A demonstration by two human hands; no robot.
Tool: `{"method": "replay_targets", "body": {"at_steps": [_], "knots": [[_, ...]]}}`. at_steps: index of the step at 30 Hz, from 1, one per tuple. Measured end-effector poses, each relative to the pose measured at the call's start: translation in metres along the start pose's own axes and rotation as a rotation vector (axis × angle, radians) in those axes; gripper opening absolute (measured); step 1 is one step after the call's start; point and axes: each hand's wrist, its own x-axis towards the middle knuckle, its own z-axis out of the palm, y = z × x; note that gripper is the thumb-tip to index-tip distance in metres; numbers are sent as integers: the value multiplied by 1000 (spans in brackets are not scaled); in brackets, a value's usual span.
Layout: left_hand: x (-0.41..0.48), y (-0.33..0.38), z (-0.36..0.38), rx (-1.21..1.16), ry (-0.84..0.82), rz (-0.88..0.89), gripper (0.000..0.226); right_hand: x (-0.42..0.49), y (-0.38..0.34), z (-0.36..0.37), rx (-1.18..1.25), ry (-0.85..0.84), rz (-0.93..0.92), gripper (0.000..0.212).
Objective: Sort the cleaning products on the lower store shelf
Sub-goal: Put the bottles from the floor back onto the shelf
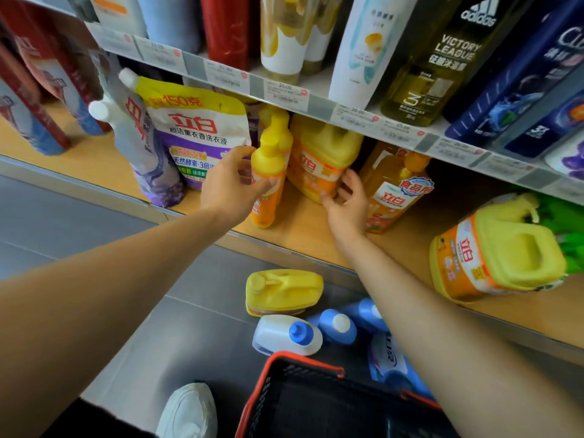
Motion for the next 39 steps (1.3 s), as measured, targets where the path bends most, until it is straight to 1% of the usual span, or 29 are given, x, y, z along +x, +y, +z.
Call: {"method": "replay_targets", "body": {"at_steps": [1,2,4,7,9,10,15,19,21,23,24,28,31,33,35,39], "knots": [[0,0,0,4,0,0,65,-5,2,1,-33,48,-28,69],[0,0,0,9,2,-1,65,-8,1,1,-56,89,-46,71],[0,0,-2,8,2,-5,64,-2,-7,2,-64,116,-52,88],[0,0,-3,12,0,-10,64,12,-21,10,-65,36,-77,110],[-2,1,-4,4,2,-11,62,14,-26,20,-92,-35,-79,115],[-2,2,-4,-1,3,-12,62,14,-27,25,-93,-55,-80,115],[-5,3,-4,9,-8,-20,65,13,-29,35,-67,-48,-130,89],[-7,6,-5,22,-15,-32,65,3,-21,17,-146,-17,-202,63],[-10,8,-5,15,-20,-36,64,-4,-24,11,-174,-23,-257,65],[-12,10,-5,3,-24,-41,63,-2,-36,15,-142,-29,-280,71],[-14,11,-5,1,-27,-41,62,0,-43,20,-126,-19,-278,70],[-17,14,-5,-19,-64,-33,61,6,-61,35,-141,74,-236,59],[-16,15,-4,-14,-85,-31,60,7,-64,38,-117,101,-187,50],[-14,15,-4,-1,-73,-32,59,6,-68,34,-87,92,-173,42],[-12,14,-3,14,-44,-41,58,3,-66,21,-107,58,-212,35],[-7,13,-6,17,-11,-62,58,-13,-52,-25,-147,-43,-265,34]]}}
